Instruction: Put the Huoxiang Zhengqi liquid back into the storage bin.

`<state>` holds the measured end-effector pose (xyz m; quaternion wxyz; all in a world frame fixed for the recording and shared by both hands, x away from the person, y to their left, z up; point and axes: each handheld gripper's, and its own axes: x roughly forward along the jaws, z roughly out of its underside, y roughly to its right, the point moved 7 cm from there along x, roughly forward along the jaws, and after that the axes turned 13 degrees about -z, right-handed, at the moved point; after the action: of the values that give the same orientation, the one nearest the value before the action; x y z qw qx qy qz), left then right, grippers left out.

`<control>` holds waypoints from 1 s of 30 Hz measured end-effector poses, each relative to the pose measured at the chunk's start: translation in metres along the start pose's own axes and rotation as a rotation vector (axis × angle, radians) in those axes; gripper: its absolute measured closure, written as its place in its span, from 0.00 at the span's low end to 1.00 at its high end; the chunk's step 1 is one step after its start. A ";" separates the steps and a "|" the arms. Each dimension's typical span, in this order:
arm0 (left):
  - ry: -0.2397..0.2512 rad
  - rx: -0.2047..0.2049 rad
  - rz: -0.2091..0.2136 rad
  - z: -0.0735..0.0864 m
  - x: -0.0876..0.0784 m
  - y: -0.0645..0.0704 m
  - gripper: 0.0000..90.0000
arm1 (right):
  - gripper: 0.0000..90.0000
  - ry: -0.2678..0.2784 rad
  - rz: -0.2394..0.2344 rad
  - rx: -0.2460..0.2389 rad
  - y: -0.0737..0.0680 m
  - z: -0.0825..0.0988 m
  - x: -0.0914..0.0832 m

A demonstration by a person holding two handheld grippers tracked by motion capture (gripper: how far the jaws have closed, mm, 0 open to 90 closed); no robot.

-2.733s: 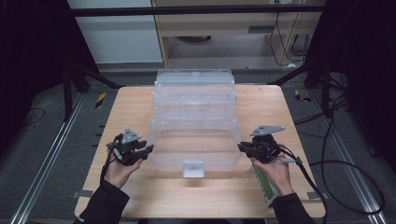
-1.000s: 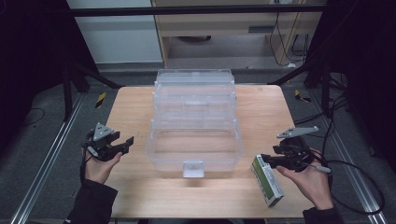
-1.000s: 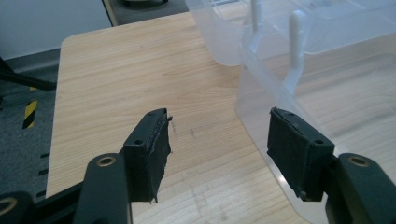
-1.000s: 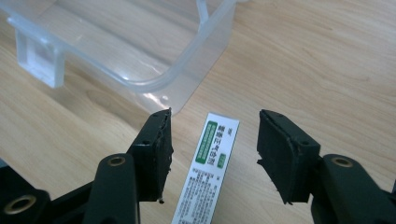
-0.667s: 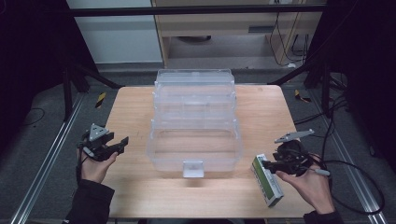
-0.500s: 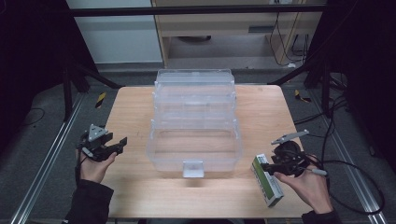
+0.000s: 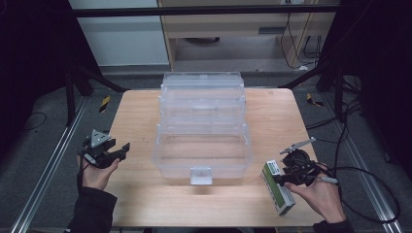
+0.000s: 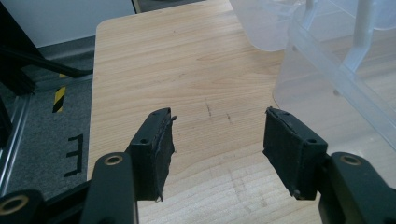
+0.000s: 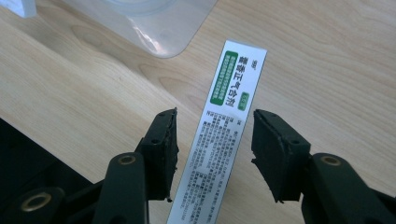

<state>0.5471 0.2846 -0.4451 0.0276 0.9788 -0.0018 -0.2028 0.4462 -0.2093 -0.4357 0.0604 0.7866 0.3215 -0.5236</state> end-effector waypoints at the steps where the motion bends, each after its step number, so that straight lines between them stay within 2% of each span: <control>1: 0.004 0.005 -0.004 0.000 0.000 0.000 0.48 | 0.57 -0.008 -0.002 0.004 0.000 0.001 0.001; 8: -0.012 0.021 -0.010 0.003 0.002 -0.002 0.48 | 0.57 -0.039 -0.001 0.022 0.002 0.004 0.005; 10: -0.002 0.028 -0.014 0.004 0.003 -0.002 0.47 | 0.57 -0.049 -0.007 0.032 0.000 0.005 0.006; 14: -0.006 0.037 0.002 0.005 0.004 0.000 0.46 | 0.58 -0.073 -0.007 0.039 0.000 0.007 0.007; 18: -0.011 0.028 0.002 0.005 0.004 0.000 0.47 | 0.58 -0.090 -0.010 0.043 0.001 0.010 0.011; 30: -0.028 0.047 -0.014 0.009 0.005 -0.002 0.45 | 0.60 -0.126 -0.006 0.055 0.005 0.015 0.018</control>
<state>0.5484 0.2856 -0.4550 0.0033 0.9762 -0.0003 -0.2168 0.4413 -0.2119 -0.4588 0.0572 0.7524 0.3051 -0.5809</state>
